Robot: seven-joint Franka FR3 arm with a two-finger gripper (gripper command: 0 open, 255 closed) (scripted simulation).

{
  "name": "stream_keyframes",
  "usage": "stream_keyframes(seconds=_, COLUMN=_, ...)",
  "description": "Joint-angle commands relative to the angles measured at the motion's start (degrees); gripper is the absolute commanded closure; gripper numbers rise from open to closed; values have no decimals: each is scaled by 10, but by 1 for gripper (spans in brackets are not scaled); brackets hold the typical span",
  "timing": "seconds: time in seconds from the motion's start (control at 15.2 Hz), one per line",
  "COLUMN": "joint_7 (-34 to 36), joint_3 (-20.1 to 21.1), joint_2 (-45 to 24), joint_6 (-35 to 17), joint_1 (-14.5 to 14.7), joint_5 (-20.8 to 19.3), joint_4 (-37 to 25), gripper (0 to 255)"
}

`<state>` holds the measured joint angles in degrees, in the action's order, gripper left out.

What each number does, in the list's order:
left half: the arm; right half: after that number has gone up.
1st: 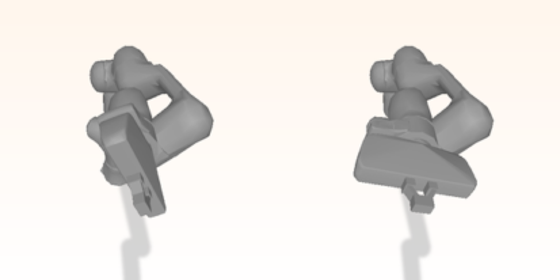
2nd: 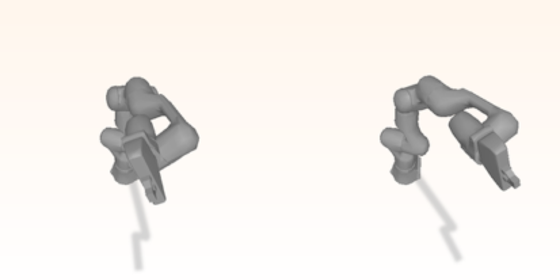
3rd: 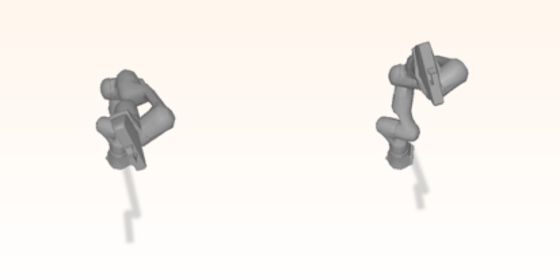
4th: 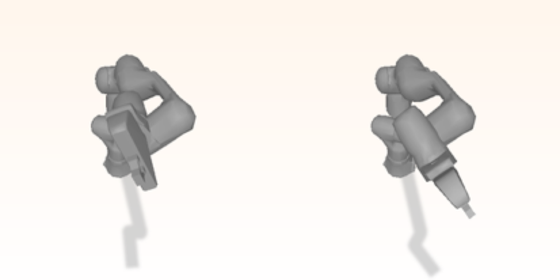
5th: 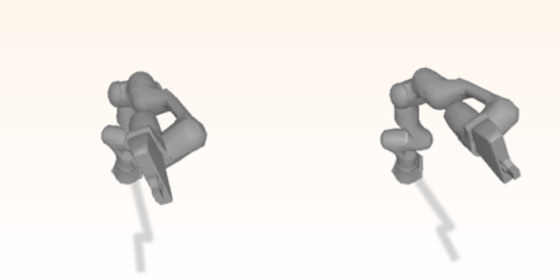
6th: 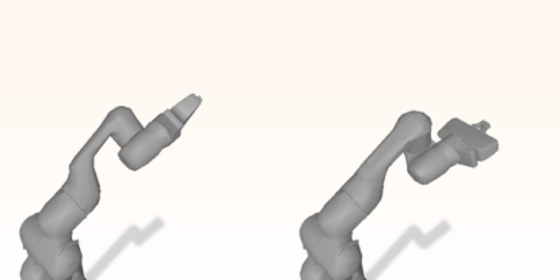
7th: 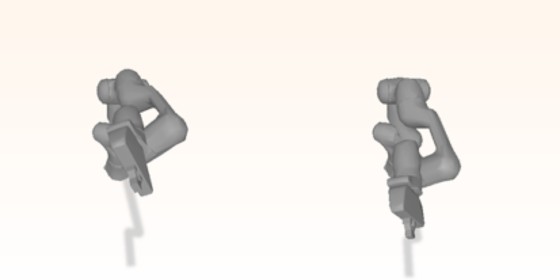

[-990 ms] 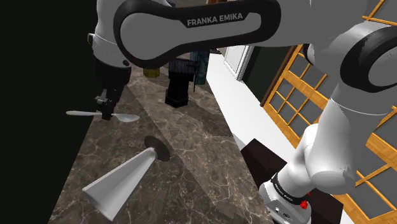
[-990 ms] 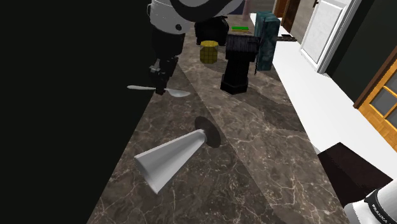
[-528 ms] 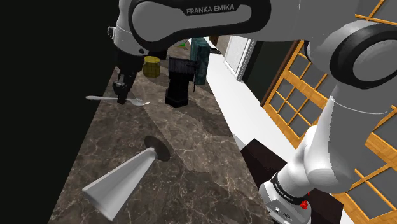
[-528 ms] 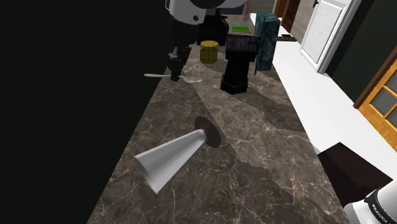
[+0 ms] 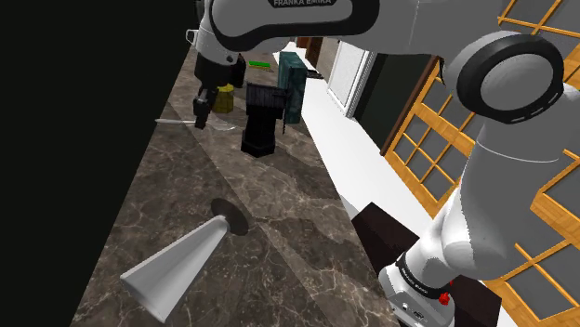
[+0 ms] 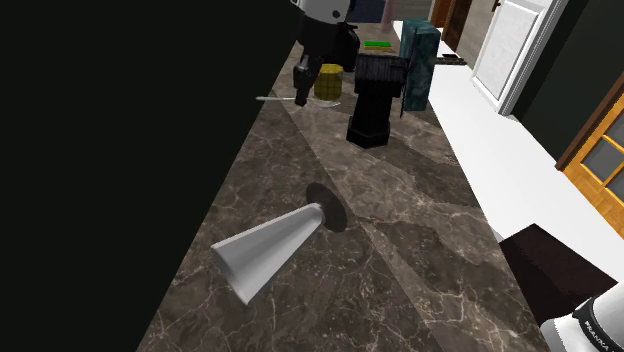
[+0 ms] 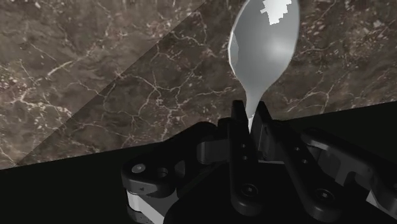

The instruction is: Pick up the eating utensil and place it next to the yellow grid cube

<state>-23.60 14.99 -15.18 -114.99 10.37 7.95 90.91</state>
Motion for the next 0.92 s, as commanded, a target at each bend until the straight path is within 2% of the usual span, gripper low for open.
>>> stream_keyframes(seconds=0.0, joint_7=-26, joint_3=-9, joint_2=-14, joint_6=12, joint_1=-16, joint_5=3, joint_4=-21, gripper=255)
stream_keyframes(seconds=0.46, joint_7=-96, joint_3=-33, joint_2=-77, joint_6=61, joint_1=-64, joint_5=6, joint_4=-118, gripper=255)
stream_keyframes(seconds=0.86, joint_7=-145, joint_3=-50, joint_2=-163, joint_6=124, joint_1=-100, joint_5=3, joint_4=-254, gripper=255)
